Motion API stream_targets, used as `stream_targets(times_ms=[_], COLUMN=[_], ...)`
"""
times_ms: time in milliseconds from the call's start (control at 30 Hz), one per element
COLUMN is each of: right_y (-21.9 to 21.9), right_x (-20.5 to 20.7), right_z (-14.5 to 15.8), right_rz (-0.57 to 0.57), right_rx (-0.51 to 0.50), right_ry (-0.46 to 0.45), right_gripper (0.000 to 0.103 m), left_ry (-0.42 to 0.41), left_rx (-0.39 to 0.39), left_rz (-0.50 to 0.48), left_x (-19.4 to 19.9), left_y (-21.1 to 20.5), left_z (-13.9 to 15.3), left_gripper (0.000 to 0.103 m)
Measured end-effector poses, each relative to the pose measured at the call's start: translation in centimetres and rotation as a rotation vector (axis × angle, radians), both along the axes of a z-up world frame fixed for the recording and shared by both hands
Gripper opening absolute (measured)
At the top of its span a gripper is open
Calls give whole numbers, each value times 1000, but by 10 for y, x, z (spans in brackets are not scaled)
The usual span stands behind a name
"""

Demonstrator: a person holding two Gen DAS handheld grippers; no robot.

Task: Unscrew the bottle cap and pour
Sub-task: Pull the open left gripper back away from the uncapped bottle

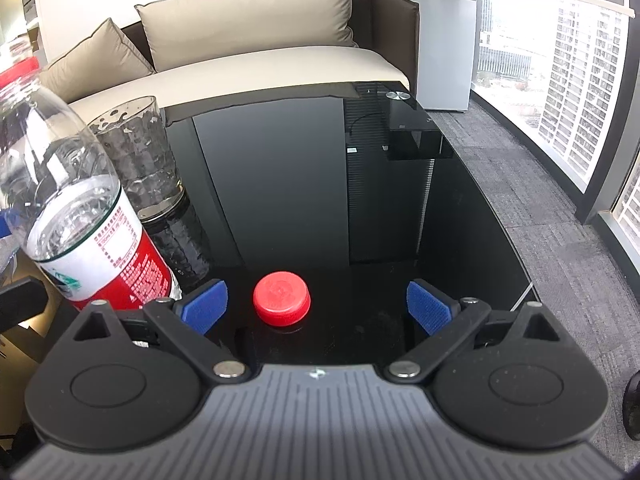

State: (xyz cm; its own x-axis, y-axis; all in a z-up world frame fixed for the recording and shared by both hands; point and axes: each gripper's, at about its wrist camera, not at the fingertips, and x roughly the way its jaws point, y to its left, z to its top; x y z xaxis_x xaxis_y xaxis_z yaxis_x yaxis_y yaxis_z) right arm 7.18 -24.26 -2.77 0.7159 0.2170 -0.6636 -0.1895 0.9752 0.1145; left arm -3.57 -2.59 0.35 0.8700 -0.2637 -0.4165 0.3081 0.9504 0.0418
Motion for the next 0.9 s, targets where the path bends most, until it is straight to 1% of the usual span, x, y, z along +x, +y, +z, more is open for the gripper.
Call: stream_targets(times_ms=[467, 900], right_y=[0, 1], right_x=[-10, -18], right_z=[2, 2], right_rz=[7, 12], right_rx=[0, -2], right_ry=[-7, -6], right_gripper=[99, 99], left_ry=[5, 9], left_rx=[-12, -14], left_rz=[37, 41], left_x=[-6, -9], left_y=[7, 8], left_z=[3, 3], left_gripper=[102, 102])
